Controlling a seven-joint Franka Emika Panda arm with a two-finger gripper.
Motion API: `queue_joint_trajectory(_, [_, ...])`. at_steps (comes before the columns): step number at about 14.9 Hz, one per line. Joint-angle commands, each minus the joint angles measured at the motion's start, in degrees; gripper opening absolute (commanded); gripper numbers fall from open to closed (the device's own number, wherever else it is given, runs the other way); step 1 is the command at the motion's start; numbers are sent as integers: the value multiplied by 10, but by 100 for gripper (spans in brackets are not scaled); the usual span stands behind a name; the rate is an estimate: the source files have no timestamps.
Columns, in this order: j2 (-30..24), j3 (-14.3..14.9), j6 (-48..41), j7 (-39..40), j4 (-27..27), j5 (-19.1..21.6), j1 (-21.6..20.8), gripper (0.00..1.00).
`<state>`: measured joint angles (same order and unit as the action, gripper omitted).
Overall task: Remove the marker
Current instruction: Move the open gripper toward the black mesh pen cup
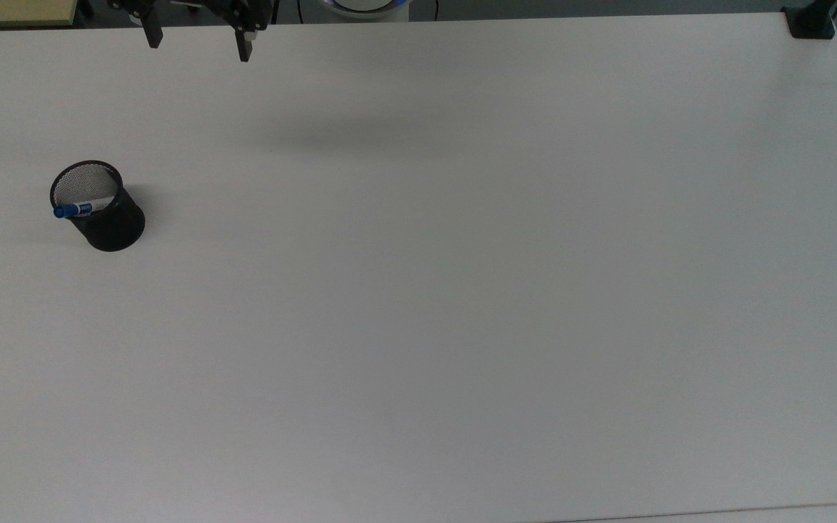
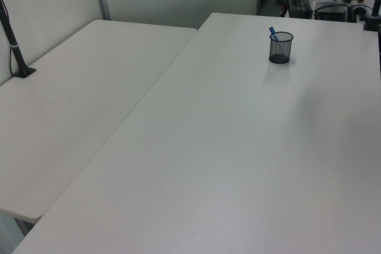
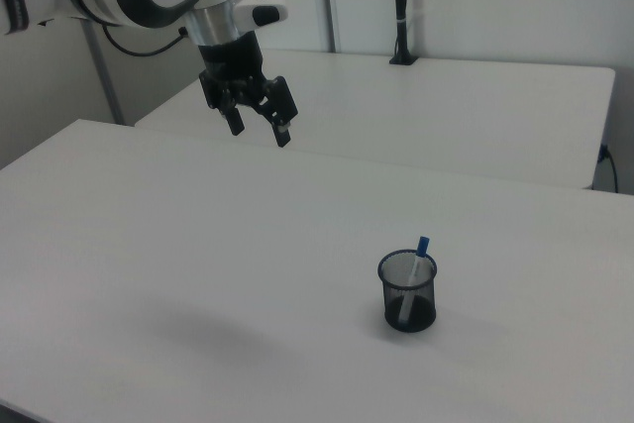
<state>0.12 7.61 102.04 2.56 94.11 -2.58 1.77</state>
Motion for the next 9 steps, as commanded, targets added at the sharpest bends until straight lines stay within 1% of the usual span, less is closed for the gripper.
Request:
queue_joint_trajectory(1, [-12, 5, 8, 31, 18, -8, 5, 100])
queue_joint_trajectory(4, [1, 4, 11, 135, 16, -8, 32, 100])
queue_joint_trajectory(6, [30, 5, 17, 191, 12, -11, 55, 100])
queue_joint_trajectory(9, [58, 5, 71, 192, 10, -23, 76, 100])
